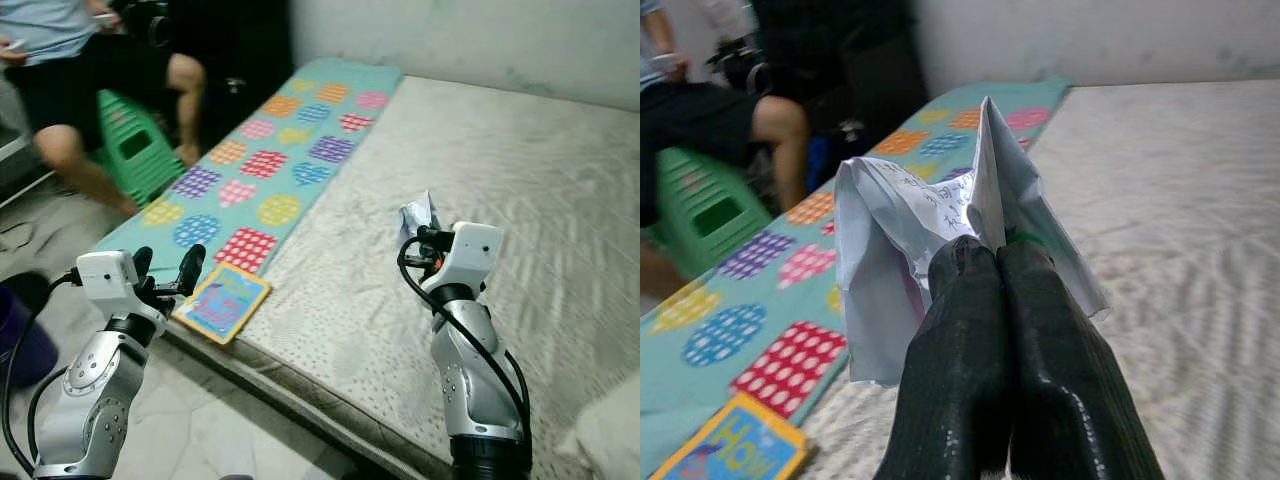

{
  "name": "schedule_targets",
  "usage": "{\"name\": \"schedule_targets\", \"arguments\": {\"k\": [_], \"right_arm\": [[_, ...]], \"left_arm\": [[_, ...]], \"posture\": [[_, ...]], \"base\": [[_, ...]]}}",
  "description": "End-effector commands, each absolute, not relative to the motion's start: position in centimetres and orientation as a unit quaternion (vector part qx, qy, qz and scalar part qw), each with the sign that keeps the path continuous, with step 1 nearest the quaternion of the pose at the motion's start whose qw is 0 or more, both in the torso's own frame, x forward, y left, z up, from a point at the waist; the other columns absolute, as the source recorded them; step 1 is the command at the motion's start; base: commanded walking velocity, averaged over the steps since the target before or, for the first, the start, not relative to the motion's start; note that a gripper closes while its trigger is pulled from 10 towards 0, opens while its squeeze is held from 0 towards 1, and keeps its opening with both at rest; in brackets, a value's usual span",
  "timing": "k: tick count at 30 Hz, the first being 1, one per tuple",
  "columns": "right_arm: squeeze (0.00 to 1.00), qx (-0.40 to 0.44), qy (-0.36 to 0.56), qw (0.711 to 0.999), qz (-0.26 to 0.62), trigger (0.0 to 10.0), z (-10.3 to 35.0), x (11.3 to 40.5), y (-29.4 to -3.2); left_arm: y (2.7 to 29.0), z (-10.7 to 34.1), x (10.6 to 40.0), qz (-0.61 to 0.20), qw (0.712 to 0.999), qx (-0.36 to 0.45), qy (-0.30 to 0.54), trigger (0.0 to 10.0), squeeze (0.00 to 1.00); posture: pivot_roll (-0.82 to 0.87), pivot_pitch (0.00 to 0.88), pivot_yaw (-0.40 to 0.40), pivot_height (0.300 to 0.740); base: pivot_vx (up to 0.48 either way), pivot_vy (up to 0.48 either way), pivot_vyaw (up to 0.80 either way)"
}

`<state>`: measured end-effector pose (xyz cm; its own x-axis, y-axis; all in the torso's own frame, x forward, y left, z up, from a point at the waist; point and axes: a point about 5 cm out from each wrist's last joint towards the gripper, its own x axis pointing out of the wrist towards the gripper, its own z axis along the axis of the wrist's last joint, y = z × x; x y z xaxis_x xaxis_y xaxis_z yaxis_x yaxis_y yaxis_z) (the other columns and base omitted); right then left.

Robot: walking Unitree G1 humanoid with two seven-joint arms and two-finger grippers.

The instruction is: Clean up the room

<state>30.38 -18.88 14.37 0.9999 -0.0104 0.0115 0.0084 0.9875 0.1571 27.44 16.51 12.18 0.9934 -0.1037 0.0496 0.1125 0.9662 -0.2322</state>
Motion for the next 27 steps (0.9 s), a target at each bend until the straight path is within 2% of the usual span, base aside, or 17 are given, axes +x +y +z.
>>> {"name": "schedule_targets", "arguments": {"k": [1, 6, 10, 18, 19, 21, 26, 27], "right_arm": [[0.0, 0.077, -0.008, 0.997, -0.005, 10.0, 14.6, 30.4, -18.7], [0.0, 0.077, -0.002, 0.997, -0.011, 10.0, 14.4, 30.4, -18.8], [0.0, 0.083, 0.004, 0.996, -0.018, 10.0, 14.1, 30.3, -18.8], [0.0, 0.085, 0.081, 0.991, -0.061, 10.0, 11.2, 29.5, -19.7], [0.0, 0.027, 0.08, 0.995, -0.059, 10.0, 11.2, 29.4, -19.6], [0.0, -0.018, 0.05, 0.998, -0.041, 10.0, 11.5, 29.4, -19.2], [0.0, -0.018, 0.051, 0.998, -0.035, 10.0, 11.5, 29.3, -18.9], [0.0, 0.001, 0.064, 0.998, -0.019, 10.0, 11.4, 29.3, -18.6]], "left_arm": [[17.1, 12.1, 27.3, -0.045, 0.993, -0.11, -0.014, 10.0, 0.0], [17.1, 11.9, 27.2, -0.037, 0.992, -0.119, -0.008, 10.0, 0.0], [17.2, 11.9, 27.3, -0.035, 0.992, -0.119, -0.006, 10.0, 0.0], [16.8, 11.8, 26.9, -0.04, 0.991, -0.125, -0.001, 10.0, 0.0], [16.9, 11.6, 26.8, -0.037, 0.992, -0.123, 0.001, 10.0, 0.0], [16.8, 11.5, 26.7, -0.038, 0.992, -0.122, 0.004, 10.0, 0.0], [16.6, 11.5, 26.8, -0.047, 0.991, -0.122, 0.008, 10.0, 0.0], [16.3, 11.4, 26.9, -0.055, 0.986, -0.157, 0.022, 10.0, 0.0]], "posture": [[-0.08, 0.009, 0.094, 0.74], [-0.08, 0.009, 0.095, 0.74], [-0.08, 0.014, 0.096, 0.74], [-0.08, 0.023, 0.093, 0.74], [-0.08, 0.024, 0.093, 0.74], [-0.08, 0.025, 0.091, 0.74], [-0.09, 0.025, 0.088, 0.74], [-0.09, 0.025, 0.087, 0.74]], "base": [[0.0, 0.0, 0.0], [0.0, 0.0, 0.0], [0.0, 0.0, -0.47], [0.0, 0.0, 0.0], [0.0, 0.0, 0.0], [0.0, 0.0, 0.0], [0.0, 0.0, 0.0], [0.0, 0.0, 0.0]]}}
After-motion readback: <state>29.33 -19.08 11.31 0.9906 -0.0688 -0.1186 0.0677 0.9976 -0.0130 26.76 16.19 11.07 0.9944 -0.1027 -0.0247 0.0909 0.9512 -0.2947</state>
